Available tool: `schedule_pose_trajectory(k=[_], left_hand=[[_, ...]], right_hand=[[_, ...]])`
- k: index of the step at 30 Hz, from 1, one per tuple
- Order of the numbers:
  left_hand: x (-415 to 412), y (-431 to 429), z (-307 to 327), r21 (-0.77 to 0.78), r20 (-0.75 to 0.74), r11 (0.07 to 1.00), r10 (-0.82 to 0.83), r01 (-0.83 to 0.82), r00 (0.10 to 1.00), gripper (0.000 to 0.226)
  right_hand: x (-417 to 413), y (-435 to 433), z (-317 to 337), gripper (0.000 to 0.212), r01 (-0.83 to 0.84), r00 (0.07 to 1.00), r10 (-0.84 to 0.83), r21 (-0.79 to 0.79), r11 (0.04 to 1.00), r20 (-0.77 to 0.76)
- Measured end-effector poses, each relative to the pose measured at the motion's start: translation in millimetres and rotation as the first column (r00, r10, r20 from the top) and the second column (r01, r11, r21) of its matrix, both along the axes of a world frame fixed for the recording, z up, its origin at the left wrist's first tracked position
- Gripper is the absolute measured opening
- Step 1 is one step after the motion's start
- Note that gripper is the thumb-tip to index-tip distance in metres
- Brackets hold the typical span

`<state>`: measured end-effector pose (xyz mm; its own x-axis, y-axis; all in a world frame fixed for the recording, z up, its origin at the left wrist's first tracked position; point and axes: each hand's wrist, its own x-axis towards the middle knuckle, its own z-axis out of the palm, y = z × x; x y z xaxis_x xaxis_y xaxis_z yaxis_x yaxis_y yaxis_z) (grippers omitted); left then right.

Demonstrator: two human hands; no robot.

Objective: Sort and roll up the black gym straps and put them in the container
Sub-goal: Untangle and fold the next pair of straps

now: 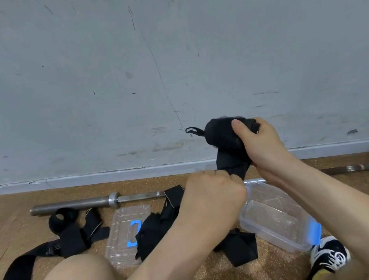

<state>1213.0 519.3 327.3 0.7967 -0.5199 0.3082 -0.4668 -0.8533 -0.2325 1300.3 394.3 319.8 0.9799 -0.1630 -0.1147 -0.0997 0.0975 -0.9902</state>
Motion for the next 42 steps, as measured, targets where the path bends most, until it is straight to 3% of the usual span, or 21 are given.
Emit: schedule_pose_trajectory(k=[6,12,17,21,25,32,35,38,40,42], left_hand=[[-3,8,2,0.096,-0.041,0.986,-0.135,0.138,0.990,0.035],[14,40,24,-0.135,-0.046,0.991,-0.018,0.011,0.999,0.030],[23,50,29,-0.262,-0.036,0.963,0.052,-0.060,0.998,0.021],[31,50,28,-0.415,-0.130,0.899,0.096,-0.142,0.987,0.010],[36,52,28,-0.593,-0.258,0.767,0.107,-0.244,0.960,0.010],[41,55,21,-0.750,-0.493,0.486,0.043,-0.449,0.869,0.023],[43,57,15,-0.800,-0.584,0.262,-0.129,-0.540,0.802,0.023],[41,52,8,-0.736,-0.590,-0.062,-0.429,-0.674,0.684,0.008],[38,48,3,-0.666,-0.569,-0.124,-0.553,-0.736,0.609,0.025],[37,46,1,-0.670,-0.557,-0.092,-0.594,-0.737,0.580,0.046]], right_hand=[[1,-6,-9,0.014,-0.061,0.995,0.057,-0.043,0.997,-0.076],[-10,-10,1,0.021,-0.292,0.953,0.301,-0.172,0.941,0.027],[-18,-5,8,0.024,-0.401,0.873,0.479,-0.422,0.813,0.093],[-23,-6,9,0.037,-0.321,0.821,0.559,-0.716,0.620,0.117],[-26,-7,12,0.038,-0.320,0.770,0.628,-0.782,0.534,0.113],[-24,-16,19,0.031,-0.415,0.715,0.698,-0.777,0.473,0.044],[-23,-19,23,0.025,-0.503,0.711,0.701,-0.657,0.561,0.054],[-23,-19,23,0.021,-0.559,0.713,0.698,-0.542,0.628,0.074],[-23,-20,24,0.022,-0.574,0.713,0.696,-0.500,0.648,0.083],[-25,-18,26,0.030,-0.576,0.731,0.675,-0.439,0.690,0.102]])
